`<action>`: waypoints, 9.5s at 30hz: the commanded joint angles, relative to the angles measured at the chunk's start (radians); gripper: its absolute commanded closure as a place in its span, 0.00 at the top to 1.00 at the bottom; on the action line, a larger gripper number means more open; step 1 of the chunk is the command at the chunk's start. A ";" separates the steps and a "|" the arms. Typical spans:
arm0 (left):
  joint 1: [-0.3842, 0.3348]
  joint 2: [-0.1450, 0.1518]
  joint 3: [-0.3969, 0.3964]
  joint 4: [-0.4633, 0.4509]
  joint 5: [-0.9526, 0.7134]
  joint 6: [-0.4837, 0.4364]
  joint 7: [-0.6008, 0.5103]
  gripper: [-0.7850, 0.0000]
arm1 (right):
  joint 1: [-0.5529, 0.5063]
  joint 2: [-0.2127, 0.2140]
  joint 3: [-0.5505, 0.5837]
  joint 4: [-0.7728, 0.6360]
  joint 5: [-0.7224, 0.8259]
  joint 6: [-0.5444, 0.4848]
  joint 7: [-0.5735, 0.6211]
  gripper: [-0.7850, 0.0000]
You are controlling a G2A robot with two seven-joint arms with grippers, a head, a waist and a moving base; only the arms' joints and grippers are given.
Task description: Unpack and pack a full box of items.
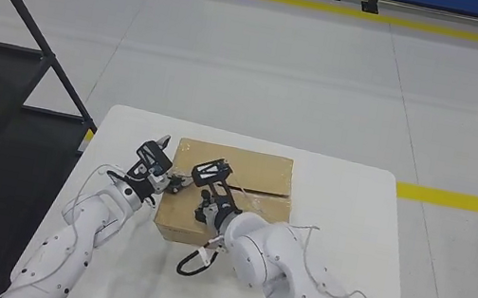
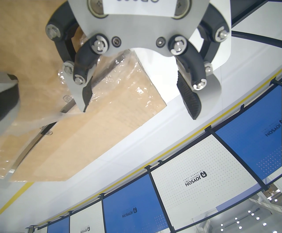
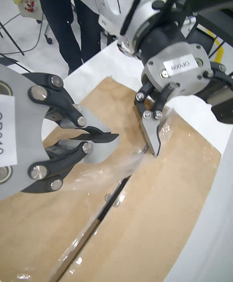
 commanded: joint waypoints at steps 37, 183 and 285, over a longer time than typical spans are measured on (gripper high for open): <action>0.044 0.005 -0.005 -0.050 0.021 0.005 0.000 1.00 | -0.078 -0.016 0.257 -0.065 -0.125 0.134 0.081 0.01; 0.372 0.067 -0.378 -0.185 -0.284 -0.041 0.137 1.00 | 0.225 -0.101 0.273 0.550 0.660 0.131 0.032 0.00; 0.361 0.082 -0.390 -0.146 -0.279 -0.090 0.153 1.00 | -0.108 -0.005 0.683 0.095 0.462 0.233 0.178 0.00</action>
